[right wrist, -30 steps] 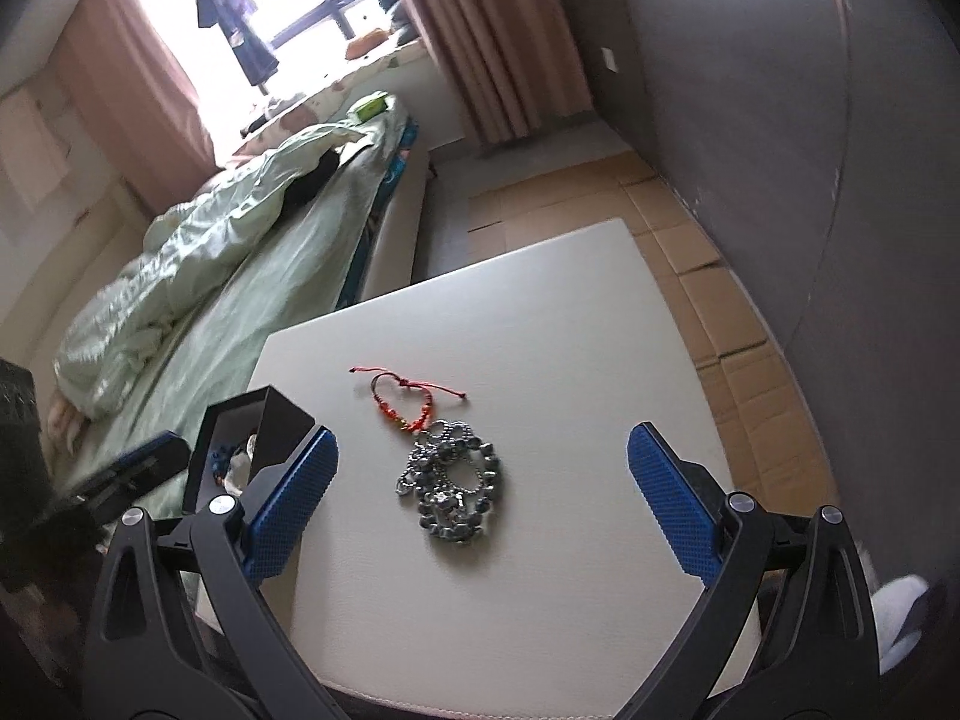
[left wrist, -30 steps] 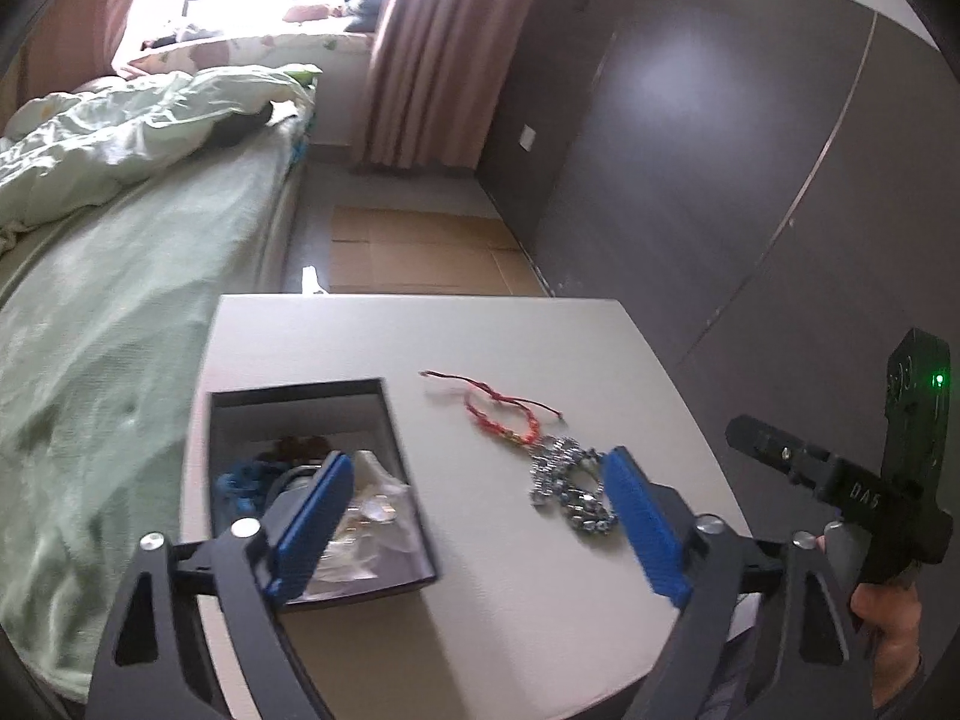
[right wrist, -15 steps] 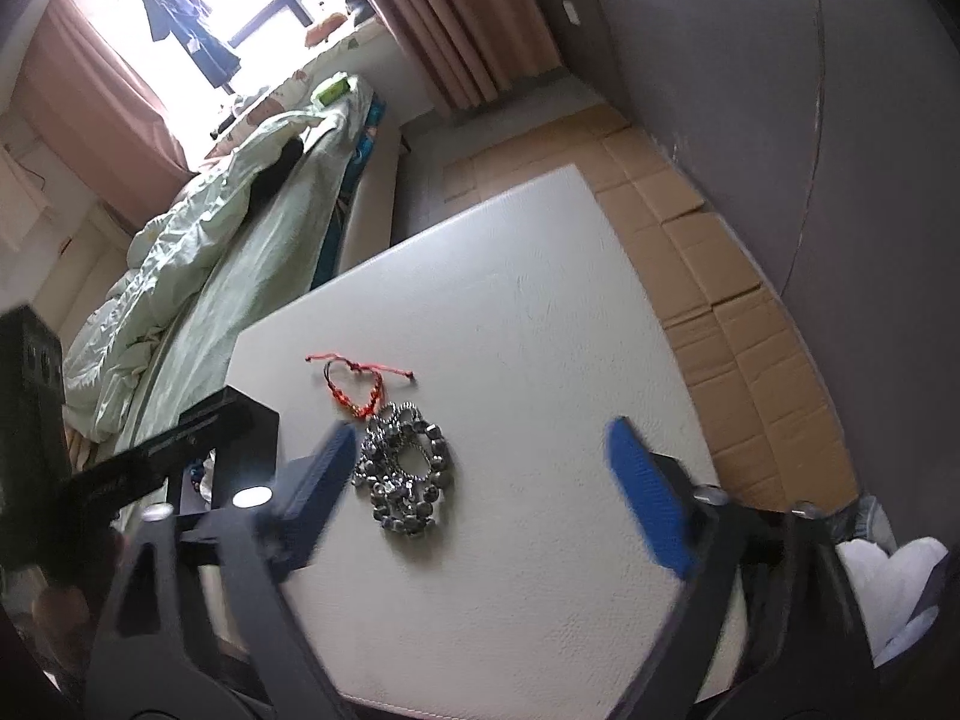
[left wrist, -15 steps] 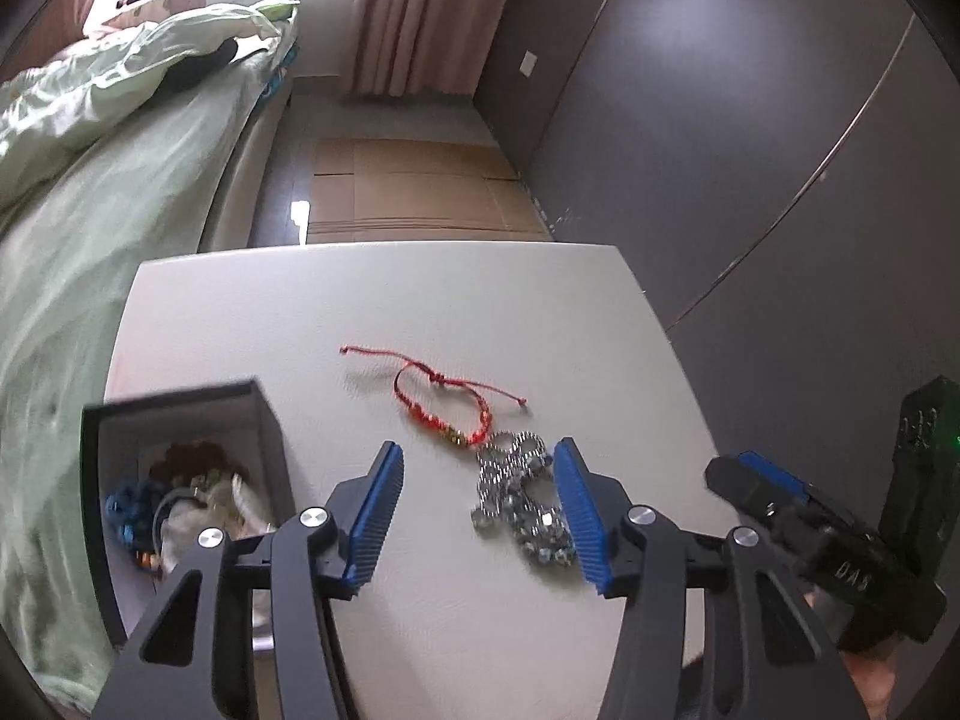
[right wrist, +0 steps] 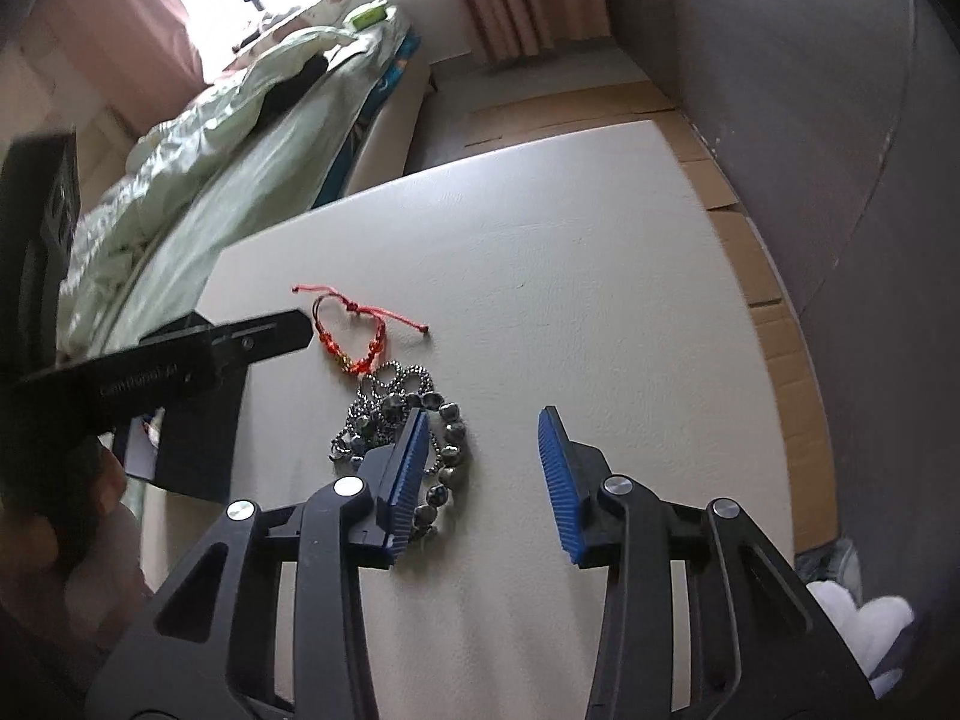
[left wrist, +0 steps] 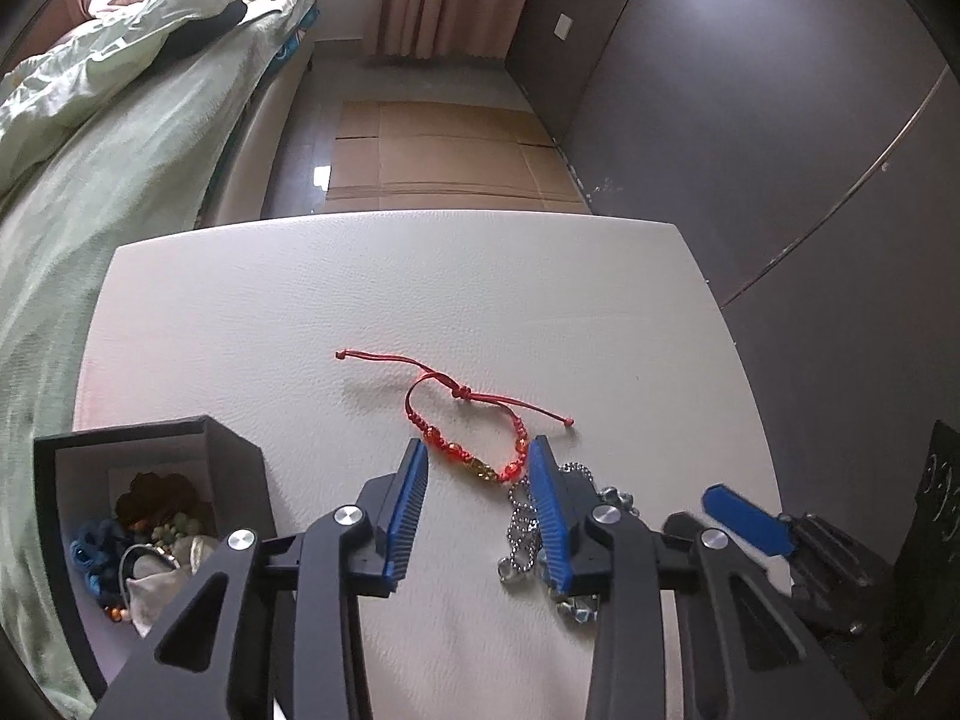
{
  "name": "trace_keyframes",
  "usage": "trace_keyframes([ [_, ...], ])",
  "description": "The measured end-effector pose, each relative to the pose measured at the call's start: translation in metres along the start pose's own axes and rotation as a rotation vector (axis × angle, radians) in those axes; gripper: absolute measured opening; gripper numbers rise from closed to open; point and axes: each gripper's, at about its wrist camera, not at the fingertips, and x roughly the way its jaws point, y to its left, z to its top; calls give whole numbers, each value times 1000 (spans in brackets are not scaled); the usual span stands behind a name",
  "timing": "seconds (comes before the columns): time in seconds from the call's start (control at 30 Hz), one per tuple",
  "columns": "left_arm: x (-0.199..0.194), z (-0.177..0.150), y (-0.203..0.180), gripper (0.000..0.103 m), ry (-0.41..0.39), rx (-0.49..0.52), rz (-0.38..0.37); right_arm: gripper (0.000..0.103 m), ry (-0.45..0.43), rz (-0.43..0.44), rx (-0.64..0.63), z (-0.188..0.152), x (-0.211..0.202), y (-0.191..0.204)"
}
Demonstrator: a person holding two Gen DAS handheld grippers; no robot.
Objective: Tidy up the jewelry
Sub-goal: 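Grasp the red string bracelet with the left gripper while the right grasps the dark bead bracelet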
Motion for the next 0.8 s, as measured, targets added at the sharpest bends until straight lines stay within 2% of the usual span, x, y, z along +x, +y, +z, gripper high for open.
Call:
trace_keyframes([
  [0.13, 8, 3, 3, 30, 3, -7, 5, 38, 3, -28, -56, -1, 9, 11],
  [0.17, 9, 4, 3, 27, 5, -12, 5, 31, 11, -37, -69, -1, 12, 14],
  [0.2, 12, 5, 4, 27, 8, -18, 4, 30, 22, -46, -82, -1, 16, 16],
  [0.4, 23, 7, 3, 24, 27, -20, 40, 30, 47, -94, -128, -1, 30, 25],
  [0.5, 30, 6, 1, 24, 46, -25, 34, 30, 42, -114, -150, -1, 32, 29],
  [0.57, 34, 5, 1, 24, 53, -27, 44, 16, 38, -132, -146, 0, 33, 27],
  [0.6, 35, 5, 1, 24, 51, -27, 54, 12, 38, -138, -139, 0, 33, 25],
  [0.7, 36, 4, 2, 24, 54, -33, 59, 10, 47, -94, -79, 3, 31, 13],
  [0.8, 37, 1, -5, 24, 52, 7, 90, 10, 47, -98, -48, 3, 27, 5],
])
